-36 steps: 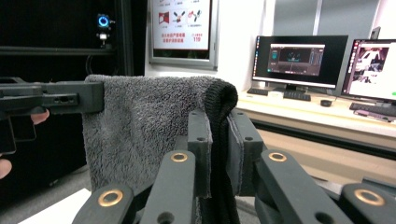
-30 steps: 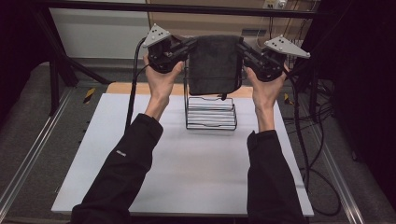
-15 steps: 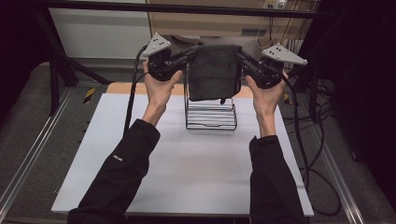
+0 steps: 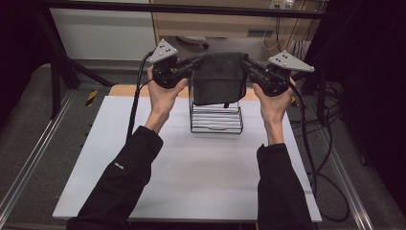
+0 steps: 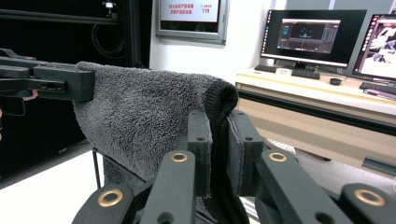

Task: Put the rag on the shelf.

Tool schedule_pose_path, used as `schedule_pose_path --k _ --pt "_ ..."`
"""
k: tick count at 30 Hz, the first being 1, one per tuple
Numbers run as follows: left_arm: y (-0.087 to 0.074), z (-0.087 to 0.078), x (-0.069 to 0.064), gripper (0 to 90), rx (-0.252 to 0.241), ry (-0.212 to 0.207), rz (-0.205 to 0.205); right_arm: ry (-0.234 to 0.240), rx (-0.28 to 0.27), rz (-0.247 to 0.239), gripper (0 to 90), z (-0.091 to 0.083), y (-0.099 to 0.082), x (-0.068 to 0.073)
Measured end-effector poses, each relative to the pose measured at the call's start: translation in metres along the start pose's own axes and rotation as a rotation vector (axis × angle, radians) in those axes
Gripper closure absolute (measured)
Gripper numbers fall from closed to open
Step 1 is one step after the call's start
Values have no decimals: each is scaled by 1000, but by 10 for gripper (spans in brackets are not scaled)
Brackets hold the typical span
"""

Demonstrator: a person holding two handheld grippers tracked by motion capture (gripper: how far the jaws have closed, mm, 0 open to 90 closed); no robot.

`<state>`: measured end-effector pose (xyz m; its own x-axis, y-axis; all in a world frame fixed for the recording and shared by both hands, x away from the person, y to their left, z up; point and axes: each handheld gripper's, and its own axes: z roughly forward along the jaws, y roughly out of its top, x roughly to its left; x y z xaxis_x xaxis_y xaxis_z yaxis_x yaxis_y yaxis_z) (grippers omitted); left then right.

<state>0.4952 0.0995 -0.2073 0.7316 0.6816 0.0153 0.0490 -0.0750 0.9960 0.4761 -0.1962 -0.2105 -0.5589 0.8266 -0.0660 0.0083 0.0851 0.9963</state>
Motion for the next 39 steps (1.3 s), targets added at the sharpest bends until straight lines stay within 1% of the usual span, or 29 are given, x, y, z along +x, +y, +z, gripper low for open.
schedule_pose_path --k 2,5,7,12,18,20,23,24,31,35,39 --pt "-2 -1 -1 808 14 -1 5 3 7 6 813 -1 -3 0" --pt "-5 -1 -2 808 24 1 -2 11 14 7 813 -2 -6 1" --pt "-6 -3 -3 807 28 -3 -11 14 18 3 813 -3 -7 2" --pt "-8 -6 -7 806 36 -16 -10 25 24 6 813 -8 -10 4" --pt "-18 -11 -15 806 41 -11 8 31 29 -9 813 -15 -19 7" --pt "-20 -12 -16 806 41 -13 6 34 26 -6 813 -16 -21 8" --pt "-23 -15 -18 806 53 -13 15 39 31 -6 813 -18 -23 9" --pt "-24 -15 -18 806 54 -13 11 41 33 -5 813 -19 -24 9" --pt "-31 -18 -22 795 94 -16 0 66 69 -4 808 -24 -31 11" --pt "-35 -20 -24 790 120 -21 7 81 95 -3 799 -27 -34 12" --pt "-37 -22 -27 777 154 -14 7 94 118 -4 785 -30 -37 13"
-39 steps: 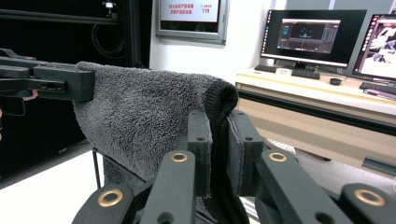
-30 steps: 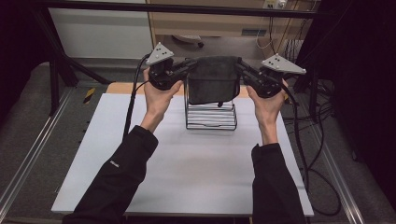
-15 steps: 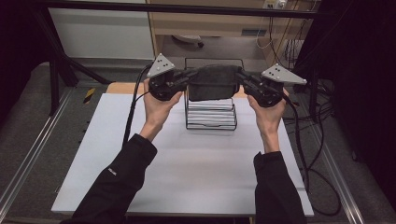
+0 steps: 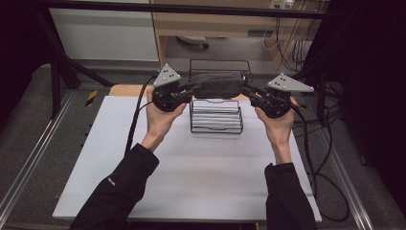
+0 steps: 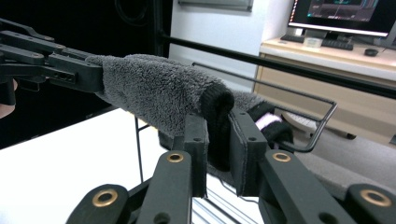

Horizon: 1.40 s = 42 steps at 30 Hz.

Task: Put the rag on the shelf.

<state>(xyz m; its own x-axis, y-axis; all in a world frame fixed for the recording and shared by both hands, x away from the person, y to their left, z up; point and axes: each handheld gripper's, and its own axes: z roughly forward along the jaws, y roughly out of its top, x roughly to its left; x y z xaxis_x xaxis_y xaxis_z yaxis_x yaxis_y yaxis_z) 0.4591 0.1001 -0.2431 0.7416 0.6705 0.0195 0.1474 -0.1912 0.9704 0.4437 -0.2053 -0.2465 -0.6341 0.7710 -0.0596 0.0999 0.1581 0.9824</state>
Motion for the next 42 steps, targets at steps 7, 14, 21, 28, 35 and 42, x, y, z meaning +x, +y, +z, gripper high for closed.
schedule_pose_path --k 7,14,21,28,35,42 --pt "-1 -2 -4 747 45 8 16 15 48 -16 710 -5 1 3" --pt "-2 -3 -7 726 86 17 31 20 89 -16 661 -13 3 4" --pt "-5 -2 -11 678 141 29 44 35 144 -8 650 -21 3 8" --pt "-18 1 -11 610 179 32 33 35 194 6 626 -15 -8 10" --pt "-32 13 -6 511 225 47 1 -1 227 38 556 2 -30 4" --pt "-49 15 1 386 269 50 -31 -7 217 73 431 7 -50 -1"
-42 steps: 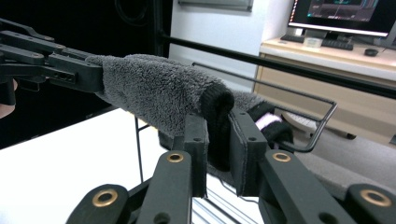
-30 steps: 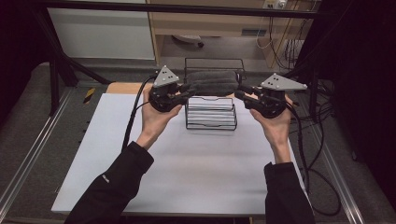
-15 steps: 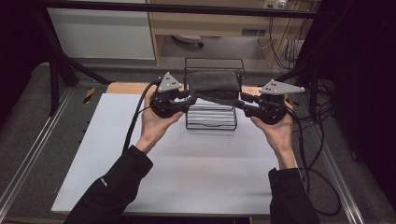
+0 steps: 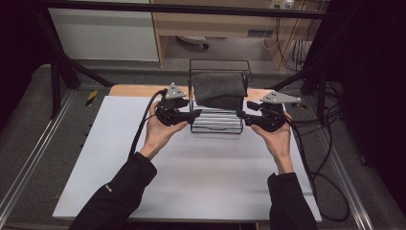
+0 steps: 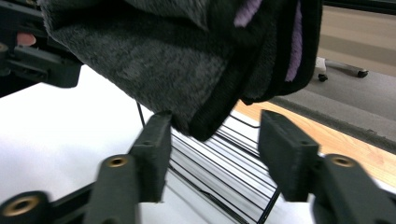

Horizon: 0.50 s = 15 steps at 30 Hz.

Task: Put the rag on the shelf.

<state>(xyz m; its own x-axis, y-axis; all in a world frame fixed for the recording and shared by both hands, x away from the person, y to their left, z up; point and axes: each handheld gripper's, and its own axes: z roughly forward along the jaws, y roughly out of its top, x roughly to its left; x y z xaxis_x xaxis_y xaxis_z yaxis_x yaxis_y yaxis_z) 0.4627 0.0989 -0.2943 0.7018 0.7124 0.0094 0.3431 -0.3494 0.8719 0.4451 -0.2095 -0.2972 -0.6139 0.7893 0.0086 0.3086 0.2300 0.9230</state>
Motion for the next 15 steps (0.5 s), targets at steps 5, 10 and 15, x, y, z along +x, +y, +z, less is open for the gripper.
schedule_pose_path --k 5,10,15 --pt "-10 -3 4 293 22 -4 -7 5 -21 25 297 -6 -4 0" --pt "-20 -11 8 163 48 -1 -1 24 -7 30 156 -13 -6 4" --pt "-35 -21 13 102 75 0 3 57 2 54 84 -18 -11 8"
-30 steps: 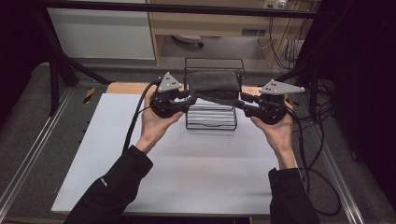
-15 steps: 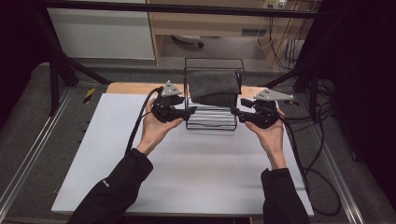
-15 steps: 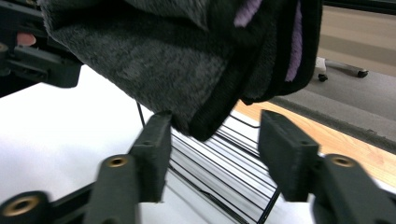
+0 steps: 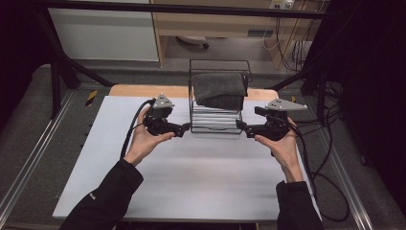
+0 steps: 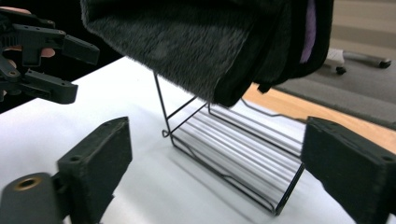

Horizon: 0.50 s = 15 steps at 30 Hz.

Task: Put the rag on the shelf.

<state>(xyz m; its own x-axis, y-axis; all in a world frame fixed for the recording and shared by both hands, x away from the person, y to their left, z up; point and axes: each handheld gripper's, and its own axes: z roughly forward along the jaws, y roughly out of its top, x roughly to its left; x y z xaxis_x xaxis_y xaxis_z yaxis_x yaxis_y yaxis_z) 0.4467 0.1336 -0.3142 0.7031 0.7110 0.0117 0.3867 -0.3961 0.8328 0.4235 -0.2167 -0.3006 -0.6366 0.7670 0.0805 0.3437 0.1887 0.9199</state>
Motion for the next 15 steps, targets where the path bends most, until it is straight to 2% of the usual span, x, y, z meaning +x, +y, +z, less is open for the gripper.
schedule_pose_path --k 4,9,11,13,15 --pt "-19 -9 5 84 10 8 -11 22 23 23 32 -2 -7 1" --pt "-43 -18 10 81 15 16 -31 36 39 45 10 -2 -19 2" --pt "-54 -20 11 82 14 23 -38 43 47 48 9 -1 -26 4" --pt "-66 -23 11 83 20 31 -38 58 50 25 8 0 -34 6" --pt "-77 -25 11 87 21 35 -44 72 52 42 8 2 -42 7"
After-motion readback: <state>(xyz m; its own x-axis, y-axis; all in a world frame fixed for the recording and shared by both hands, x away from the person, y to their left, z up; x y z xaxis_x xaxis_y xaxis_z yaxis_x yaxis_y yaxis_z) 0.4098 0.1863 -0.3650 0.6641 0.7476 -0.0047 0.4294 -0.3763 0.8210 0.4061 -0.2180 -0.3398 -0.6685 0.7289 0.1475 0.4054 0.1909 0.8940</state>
